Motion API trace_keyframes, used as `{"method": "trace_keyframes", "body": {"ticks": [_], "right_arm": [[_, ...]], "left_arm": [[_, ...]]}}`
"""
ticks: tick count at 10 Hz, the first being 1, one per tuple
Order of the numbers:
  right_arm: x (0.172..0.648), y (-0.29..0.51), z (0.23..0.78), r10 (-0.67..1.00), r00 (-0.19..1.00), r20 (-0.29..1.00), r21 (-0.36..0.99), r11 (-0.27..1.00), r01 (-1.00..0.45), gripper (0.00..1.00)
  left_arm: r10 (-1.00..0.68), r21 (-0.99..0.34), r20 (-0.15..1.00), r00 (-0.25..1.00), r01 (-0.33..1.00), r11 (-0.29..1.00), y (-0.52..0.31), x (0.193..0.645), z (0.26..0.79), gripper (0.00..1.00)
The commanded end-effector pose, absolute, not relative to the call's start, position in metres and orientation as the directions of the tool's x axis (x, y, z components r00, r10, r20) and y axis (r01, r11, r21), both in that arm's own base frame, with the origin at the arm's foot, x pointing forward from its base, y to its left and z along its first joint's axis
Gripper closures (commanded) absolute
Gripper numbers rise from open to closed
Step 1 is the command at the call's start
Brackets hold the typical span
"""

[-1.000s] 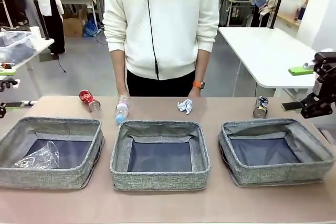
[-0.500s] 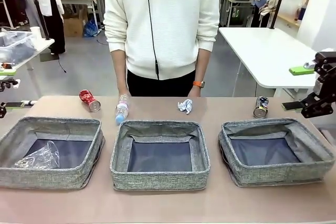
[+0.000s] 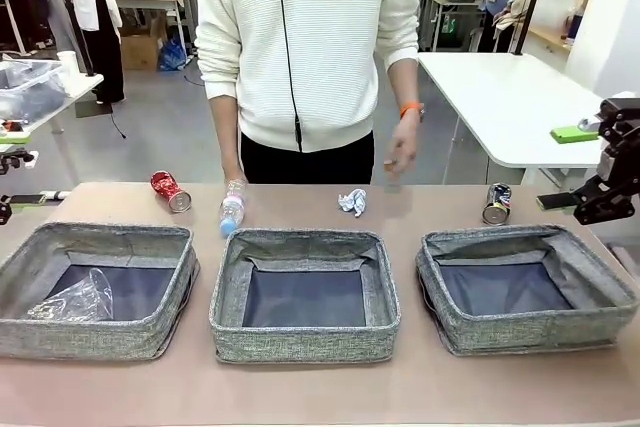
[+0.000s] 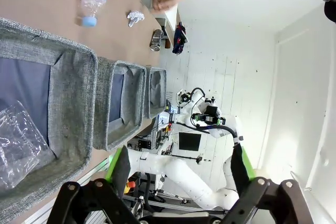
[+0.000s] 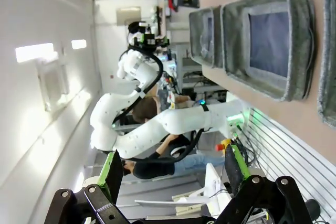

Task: Sort the waste into the appropriate baskets.
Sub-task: Pick up the waste item pointed out by the person.

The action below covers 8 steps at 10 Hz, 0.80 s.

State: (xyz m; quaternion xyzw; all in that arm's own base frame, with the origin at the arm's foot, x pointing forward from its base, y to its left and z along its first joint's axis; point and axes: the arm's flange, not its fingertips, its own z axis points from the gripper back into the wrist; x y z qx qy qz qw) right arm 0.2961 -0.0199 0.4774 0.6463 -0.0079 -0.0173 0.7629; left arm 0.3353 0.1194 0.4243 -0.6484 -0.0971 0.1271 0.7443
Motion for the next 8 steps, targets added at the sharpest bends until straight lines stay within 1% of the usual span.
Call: {"method": "trace_keyframes", "body": {"ticks": [1, 7, 8], "right_arm": [[0.2972, -0.0181, 0.4810, -0.032, 0.999, 0.007, 0.990, 0.143, -0.003, 0.00], [0.2972, -0.0181, 0.4810, -0.032, 0.999, 0.007, 0.990, 0.143, -0.003, 0.00], [0.2961, -0.0199, 0.4774, -0.037, 0.999, -0.010, 0.986, 0.164, 0.016, 0.00]], "left_arm": [[0.319, -0.989, -0.007, 0.948, -0.053, 0.137, 0.1184, 0.3357, 0.4248, 0.00], [0.319, -0.989, -0.007, 0.948, -0.053, 0.137, 0.1184, 0.3357, 0.4248, 0.00], [0.319, -0.989, -0.007, 0.948, -0.053, 0.137, 0.1184, 0.3357, 0.4248, 0.00]]}}
